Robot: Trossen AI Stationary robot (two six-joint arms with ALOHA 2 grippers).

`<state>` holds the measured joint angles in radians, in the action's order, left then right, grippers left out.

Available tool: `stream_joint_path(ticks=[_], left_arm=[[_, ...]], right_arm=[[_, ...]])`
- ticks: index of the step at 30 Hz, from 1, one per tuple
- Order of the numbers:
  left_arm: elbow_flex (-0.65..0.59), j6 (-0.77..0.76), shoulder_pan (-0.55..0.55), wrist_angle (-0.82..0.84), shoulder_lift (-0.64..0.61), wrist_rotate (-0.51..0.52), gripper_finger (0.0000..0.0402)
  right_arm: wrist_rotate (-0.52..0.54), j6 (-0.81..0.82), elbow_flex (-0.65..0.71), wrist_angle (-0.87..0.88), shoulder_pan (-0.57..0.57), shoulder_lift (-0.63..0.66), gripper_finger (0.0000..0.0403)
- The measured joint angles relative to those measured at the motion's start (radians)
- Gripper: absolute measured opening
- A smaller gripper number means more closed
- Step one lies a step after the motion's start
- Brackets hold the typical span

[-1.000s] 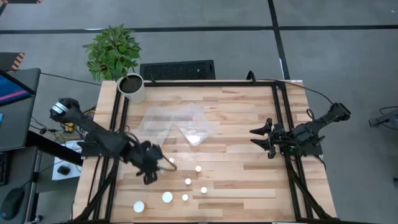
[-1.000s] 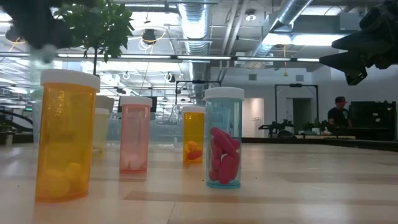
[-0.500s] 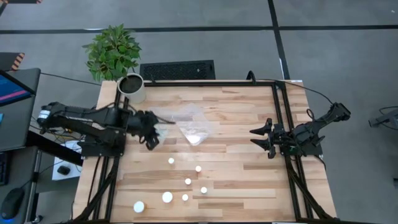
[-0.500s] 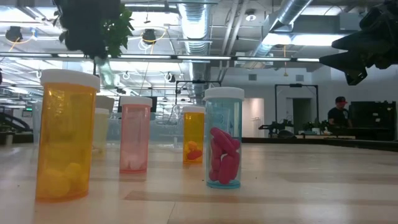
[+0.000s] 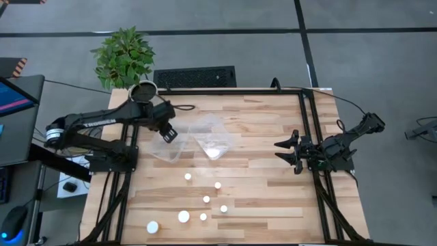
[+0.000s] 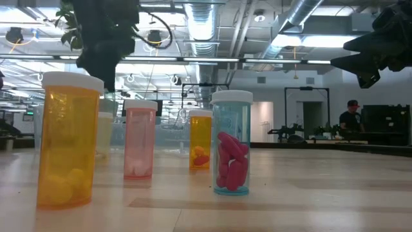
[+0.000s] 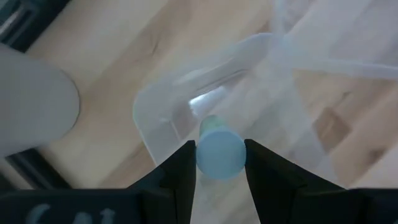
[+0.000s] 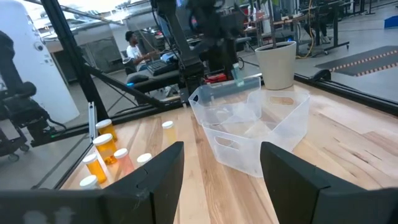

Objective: Pick and place medicine bottles into bin by pill shape (circle, oval)
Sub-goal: Put the green tablet bottle into the left transparent bin

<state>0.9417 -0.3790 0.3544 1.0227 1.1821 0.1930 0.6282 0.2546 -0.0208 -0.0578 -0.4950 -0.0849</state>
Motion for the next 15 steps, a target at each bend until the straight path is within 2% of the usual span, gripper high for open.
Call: stream_joint_path(ticks=[8, 15], left_arm=[[0.000, -0.009, 0.019, 0.000, 0.140, 0.030, 0.0116], [0.000, -0.053, 0.019, -0.003, 0.208, 0.032, 0.0116]], right_arm=[[0.000, 0.000, 0.000, 0.000, 0.000, 0.000, 0.0226], [0.000, 0.000, 0.000, 0.000, 0.000, 0.000, 0.0226]])
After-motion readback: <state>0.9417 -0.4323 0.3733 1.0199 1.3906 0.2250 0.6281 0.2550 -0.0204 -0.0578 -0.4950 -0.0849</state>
